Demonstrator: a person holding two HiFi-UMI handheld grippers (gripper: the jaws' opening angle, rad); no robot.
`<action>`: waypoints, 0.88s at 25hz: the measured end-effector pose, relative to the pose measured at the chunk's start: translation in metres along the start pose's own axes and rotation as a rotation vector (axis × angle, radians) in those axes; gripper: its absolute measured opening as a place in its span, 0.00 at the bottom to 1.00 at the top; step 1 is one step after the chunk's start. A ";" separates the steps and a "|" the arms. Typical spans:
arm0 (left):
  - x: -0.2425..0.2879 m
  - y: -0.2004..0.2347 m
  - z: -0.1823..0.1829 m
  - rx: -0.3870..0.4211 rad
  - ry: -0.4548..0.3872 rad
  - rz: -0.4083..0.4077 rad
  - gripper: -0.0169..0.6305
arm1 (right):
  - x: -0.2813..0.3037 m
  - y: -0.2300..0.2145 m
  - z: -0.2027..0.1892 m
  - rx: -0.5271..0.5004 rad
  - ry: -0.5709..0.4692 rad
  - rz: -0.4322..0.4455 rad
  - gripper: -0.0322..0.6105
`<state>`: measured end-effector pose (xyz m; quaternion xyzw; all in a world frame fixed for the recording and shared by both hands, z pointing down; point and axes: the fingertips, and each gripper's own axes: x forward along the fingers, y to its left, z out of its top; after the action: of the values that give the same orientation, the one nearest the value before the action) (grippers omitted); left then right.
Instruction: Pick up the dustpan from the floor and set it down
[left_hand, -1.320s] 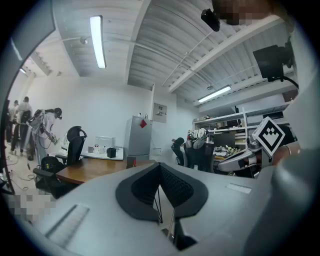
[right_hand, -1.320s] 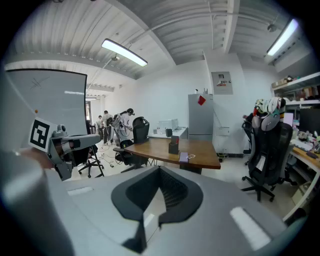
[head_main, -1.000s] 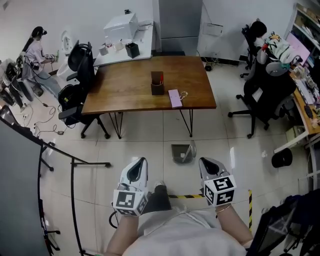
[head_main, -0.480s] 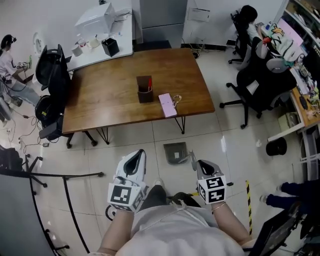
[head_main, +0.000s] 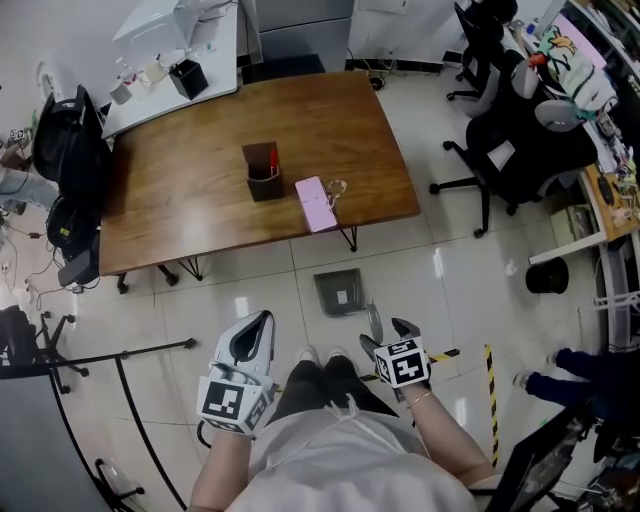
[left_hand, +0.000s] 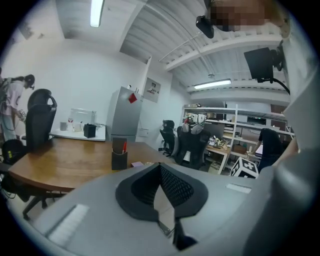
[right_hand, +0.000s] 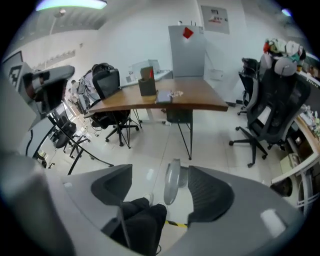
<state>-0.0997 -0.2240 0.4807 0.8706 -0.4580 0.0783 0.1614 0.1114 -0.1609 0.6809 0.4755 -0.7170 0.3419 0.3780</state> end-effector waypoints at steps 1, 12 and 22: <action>0.004 -0.002 -0.006 -0.004 0.010 -0.005 0.05 | 0.014 -0.006 -0.009 0.009 0.038 -0.001 0.59; 0.042 0.021 -0.089 0.015 0.087 -0.055 0.05 | 0.138 -0.050 -0.058 0.129 0.280 -0.074 0.38; 0.055 0.035 -0.079 -0.007 0.070 -0.063 0.05 | 0.140 -0.059 -0.049 0.135 0.277 -0.112 0.05</action>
<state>-0.0968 -0.2569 0.5778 0.8807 -0.4248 0.1023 0.1828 0.1409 -0.1966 0.8336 0.4876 -0.6058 0.4300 0.4587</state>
